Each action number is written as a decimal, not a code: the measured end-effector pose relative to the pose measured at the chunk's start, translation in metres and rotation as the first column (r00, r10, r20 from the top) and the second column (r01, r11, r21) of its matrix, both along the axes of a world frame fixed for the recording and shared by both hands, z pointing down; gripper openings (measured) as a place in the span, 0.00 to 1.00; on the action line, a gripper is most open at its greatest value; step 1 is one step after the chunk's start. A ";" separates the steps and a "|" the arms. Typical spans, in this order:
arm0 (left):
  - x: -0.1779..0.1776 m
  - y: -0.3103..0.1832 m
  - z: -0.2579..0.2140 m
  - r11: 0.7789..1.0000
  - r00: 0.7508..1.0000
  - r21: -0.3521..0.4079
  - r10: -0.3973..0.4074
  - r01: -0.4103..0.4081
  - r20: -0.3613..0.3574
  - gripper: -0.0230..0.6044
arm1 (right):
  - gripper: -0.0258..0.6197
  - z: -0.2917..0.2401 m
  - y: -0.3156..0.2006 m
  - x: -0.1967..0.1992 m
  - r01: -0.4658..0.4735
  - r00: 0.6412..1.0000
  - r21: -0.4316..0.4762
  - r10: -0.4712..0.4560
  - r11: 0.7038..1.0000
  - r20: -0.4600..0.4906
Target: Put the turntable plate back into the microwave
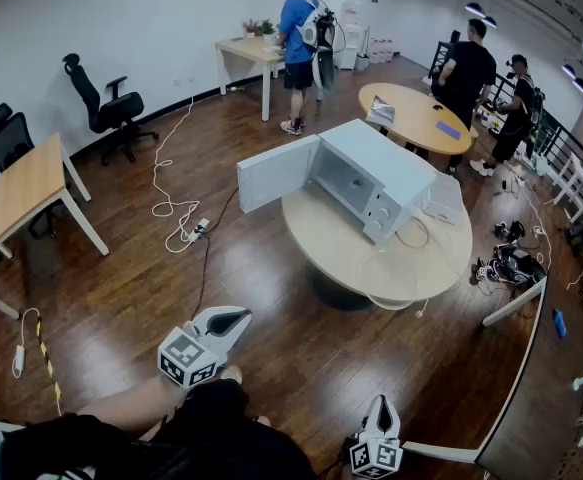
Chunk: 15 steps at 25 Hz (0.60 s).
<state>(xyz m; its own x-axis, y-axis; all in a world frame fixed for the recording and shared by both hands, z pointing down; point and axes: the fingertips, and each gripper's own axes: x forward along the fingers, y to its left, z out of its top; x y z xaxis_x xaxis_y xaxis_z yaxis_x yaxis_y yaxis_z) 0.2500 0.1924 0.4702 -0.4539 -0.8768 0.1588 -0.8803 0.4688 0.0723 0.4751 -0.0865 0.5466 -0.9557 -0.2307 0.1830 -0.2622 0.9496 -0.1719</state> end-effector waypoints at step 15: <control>-0.073 -0.011 0.000 0.999 0.999 0.030 0.038 -0.037 -0.033 0.04 | 0.04 0.006 -0.006 -0.027 -0.082 0.996 0.015 0.083 0.996 -0.044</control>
